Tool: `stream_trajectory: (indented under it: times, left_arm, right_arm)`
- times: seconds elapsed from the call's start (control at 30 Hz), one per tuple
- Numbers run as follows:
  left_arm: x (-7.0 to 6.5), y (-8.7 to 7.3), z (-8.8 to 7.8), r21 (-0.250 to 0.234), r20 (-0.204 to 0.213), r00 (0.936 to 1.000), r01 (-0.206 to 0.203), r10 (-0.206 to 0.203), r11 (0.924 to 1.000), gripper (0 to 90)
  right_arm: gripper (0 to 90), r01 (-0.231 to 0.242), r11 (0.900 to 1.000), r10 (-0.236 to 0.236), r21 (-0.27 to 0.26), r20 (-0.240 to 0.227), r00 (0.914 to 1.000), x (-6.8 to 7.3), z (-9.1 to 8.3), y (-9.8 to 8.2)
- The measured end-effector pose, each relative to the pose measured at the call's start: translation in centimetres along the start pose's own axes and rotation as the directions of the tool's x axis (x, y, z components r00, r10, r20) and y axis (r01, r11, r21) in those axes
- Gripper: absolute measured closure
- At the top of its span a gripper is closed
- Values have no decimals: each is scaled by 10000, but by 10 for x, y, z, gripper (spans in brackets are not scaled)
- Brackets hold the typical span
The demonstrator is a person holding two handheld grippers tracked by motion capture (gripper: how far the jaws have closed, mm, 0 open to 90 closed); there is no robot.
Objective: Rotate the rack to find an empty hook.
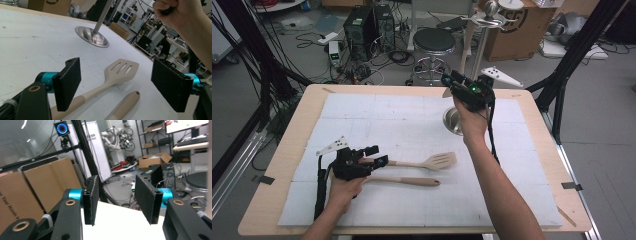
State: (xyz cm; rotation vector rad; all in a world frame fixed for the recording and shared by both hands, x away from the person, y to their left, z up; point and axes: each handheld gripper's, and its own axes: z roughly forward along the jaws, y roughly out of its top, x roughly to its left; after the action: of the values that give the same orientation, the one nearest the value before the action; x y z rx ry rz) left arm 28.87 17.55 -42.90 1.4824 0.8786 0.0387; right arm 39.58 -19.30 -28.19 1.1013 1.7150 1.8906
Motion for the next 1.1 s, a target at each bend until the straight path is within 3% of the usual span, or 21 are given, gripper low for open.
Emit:
stream_trajectory:
  times: [0.53,0.87,1.1]
  left_arm:
    - [2,0,-1,3,-78,10000,-8,8,10000,246]
    - [2,0,2,12,-24,10000,-29,29,10000,246]
    - [1,0,1,4,-73,9999,-72,72,10000,246]
  right_arm:
    - [504,-351,9969,371,701,-272,9989,-1,-8,-32]
    - [340,-474,9881,561,1462,-562,9968,5,-12,-45]
    - [245,-507,9762,691,2108,-809,9943,7,-12,-63]
